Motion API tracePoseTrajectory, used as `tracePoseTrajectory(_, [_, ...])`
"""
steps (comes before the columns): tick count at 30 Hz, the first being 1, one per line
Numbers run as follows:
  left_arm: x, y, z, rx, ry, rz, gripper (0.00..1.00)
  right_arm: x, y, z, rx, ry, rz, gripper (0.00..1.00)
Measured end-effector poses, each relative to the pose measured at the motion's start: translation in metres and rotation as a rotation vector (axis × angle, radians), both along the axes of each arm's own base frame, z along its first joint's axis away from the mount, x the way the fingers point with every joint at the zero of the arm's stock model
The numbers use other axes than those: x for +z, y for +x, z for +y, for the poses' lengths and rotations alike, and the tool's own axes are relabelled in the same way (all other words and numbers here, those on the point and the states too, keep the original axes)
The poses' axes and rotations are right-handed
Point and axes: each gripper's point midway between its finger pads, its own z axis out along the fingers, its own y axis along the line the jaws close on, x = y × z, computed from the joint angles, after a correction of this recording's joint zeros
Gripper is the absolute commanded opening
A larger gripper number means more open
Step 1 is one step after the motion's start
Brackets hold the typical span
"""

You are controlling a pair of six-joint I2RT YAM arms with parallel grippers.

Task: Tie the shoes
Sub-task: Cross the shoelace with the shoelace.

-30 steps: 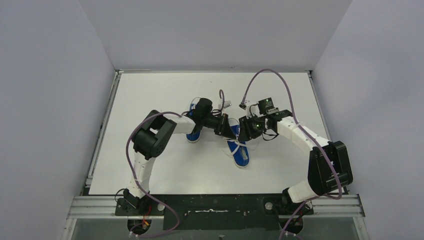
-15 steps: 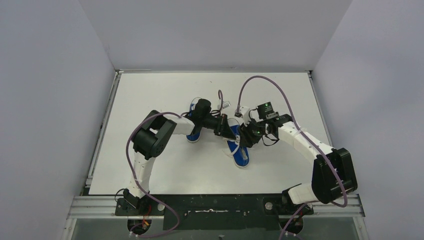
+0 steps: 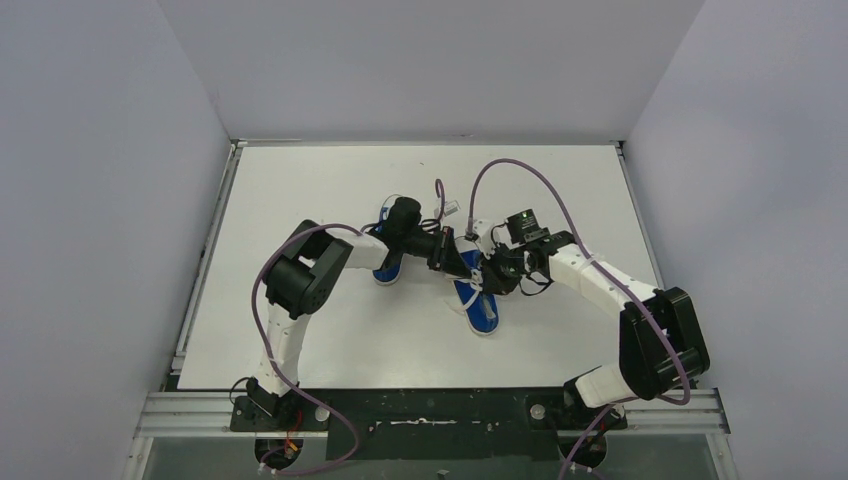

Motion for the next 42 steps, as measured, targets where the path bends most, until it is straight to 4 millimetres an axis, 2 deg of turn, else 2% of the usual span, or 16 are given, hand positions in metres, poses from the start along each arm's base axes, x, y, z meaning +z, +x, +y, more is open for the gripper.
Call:
tracePoseTrajectory(11, [0.000, -0.003, 0.001, -0.006, -0.012, 0.005, 0.00, 0.007, -0.003, 0.005, -0.173, 0.036, 0.083, 0.00])
tracePoseTrajectory(15, [0.000, -0.004, 0.001, -0.009, -0.018, 0.002, 0.00, 0.016, 0.005, 0.013, -0.263, 0.093, 0.092, 0.00])
tracePoseTrajectory(18, [-0.003, -0.007, 0.003, -0.010, -0.014, 0.011, 0.09, 0.018, 0.008, 0.017, -0.309, 0.115, 0.105, 0.00])
tracePoseTrajectory(24, [-0.010, -0.013, 0.007, -0.009, -0.008, 0.021, 0.35, 0.016, 0.012, 0.018, -0.346, 0.120, 0.118, 0.00])
tracePoseTrajectory(27, [-0.012, -0.014, 0.009, -0.009, -0.008, 0.020, 0.42, 0.011, 0.011, 0.017, -0.352, 0.108, 0.133, 0.00])
tracePoseTrajectory(35, [-0.009, -0.013, 0.008, -0.010, -0.020, 0.005, 0.54, 0.009, 0.012, 0.014, -0.365, 0.101, 0.138, 0.00])
tracePoseTrajectory(39, [-0.007, -0.013, 0.007, -0.012, -0.028, -0.004, 0.55, 0.008, 0.014, 0.011, -0.376, 0.100, 0.137, 0.00])
tracePoseTrajectory(42, [-0.006, -0.013, 0.006, -0.017, -0.031, -0.009, 0.51, 0.008, 0.016, 0.009, -0.385, 0.100, 0.137, 0.00])
